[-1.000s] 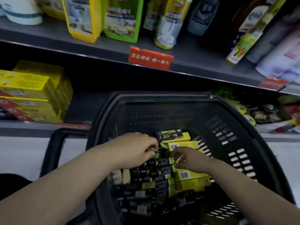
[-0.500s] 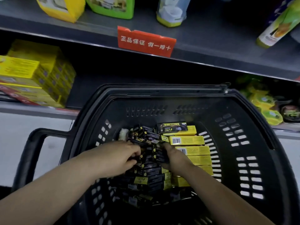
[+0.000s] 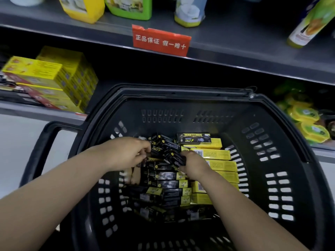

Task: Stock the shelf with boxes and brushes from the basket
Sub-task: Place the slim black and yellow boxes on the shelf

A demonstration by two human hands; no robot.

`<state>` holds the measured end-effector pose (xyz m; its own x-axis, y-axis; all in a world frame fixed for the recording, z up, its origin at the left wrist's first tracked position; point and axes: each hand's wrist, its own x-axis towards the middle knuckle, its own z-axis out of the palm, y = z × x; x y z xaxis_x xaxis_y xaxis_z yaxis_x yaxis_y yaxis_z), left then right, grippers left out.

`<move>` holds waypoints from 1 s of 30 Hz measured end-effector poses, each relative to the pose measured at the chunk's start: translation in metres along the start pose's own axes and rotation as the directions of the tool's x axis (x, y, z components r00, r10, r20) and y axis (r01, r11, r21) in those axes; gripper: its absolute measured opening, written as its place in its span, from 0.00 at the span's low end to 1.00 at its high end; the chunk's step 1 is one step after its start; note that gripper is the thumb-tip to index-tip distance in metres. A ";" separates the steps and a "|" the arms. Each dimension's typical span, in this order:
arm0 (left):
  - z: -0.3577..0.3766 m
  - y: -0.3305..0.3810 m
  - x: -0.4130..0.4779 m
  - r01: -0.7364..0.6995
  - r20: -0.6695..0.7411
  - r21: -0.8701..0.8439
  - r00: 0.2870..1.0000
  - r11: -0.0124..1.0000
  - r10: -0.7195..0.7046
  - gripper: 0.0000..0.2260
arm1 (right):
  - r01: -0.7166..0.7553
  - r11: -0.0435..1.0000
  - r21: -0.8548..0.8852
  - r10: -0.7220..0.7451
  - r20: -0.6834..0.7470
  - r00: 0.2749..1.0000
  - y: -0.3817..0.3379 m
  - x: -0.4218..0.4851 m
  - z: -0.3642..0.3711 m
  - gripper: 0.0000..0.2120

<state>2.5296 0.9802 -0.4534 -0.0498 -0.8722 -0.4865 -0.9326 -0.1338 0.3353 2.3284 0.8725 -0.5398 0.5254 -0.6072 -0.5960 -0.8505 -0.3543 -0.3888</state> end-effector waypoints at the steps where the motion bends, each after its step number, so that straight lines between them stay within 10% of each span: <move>1: -0.001 0.001 0.000 0.000 0.003 0.013 1.000 1.000 0.000 0.11 | 0.006 1.000 0.006 -0.006 0.008 1.000 -0.002 -0.005 -0.005 0.19; 5: -0.003 0.005 -0.002 0.001 -0.002 -0.001 1.000 1.000 -0.001 0.12 | 0.048 0.928 0.368 -0.060 0.021 0.998 -0.014 -0.031 -0.024 0.04; 8: -0.004 0.016 -0.010 0.007 -0.070 -0.364 0.997 0.931 -0.035 0.16 | 0.021 0.609 0.793 -0.120 0.066 0.991 -0.032 -0.053 -0.031 0.03; 13: 0.004 0.047 -0.040 0.057 0.023 -0.969 0.990 0.240 -0.142 0.20 | 0.200 0.497 0.844 -0.254 -0.078 0.964 -0.058 -0.072 -0.026 0.06; 17: 0.013 0.043 -0.053 0.079 0.057 -0.979 0.991 0.187 -0.120 0.26 | 0.252 0.449 0.857 -0.355 -0.087 0.931 -0.069 -0.073 -0.026 0.10; 21: 0.014 0.036 -0.043 0.139 0.094 -0.976 0.963 0.165 -0.254 0.25 | 0.289 0.564 0.774 -0.321 -0.117 0.940 -0.069 -0.056 -0.022 0.11; 24: 0.010 0.031 -0.034 0.160 0.115 -0.973 0.960 0.165 -0.255 0.32 | 0.288 0.917 0.276 -0.230 -0.225 0.947 -0.046 -0.036 -0.011 0.08; 30: 0.015 0.028 -0.030 0.163 0.117 -0.982 0.923 0.095 -0.367 0.14 | -0.054 0.998 -0.012 0.055 0.136 0.989 0.006 -0.015 0.018 0.32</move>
<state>2.4997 1.0095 -0.4417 0.2542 -0.7009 -0.6665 0.2540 -0.6165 0.7452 2.3158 0.8927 -0.5457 0.4762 -0.5239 -0.7062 -0.8779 -0.3292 -0.3478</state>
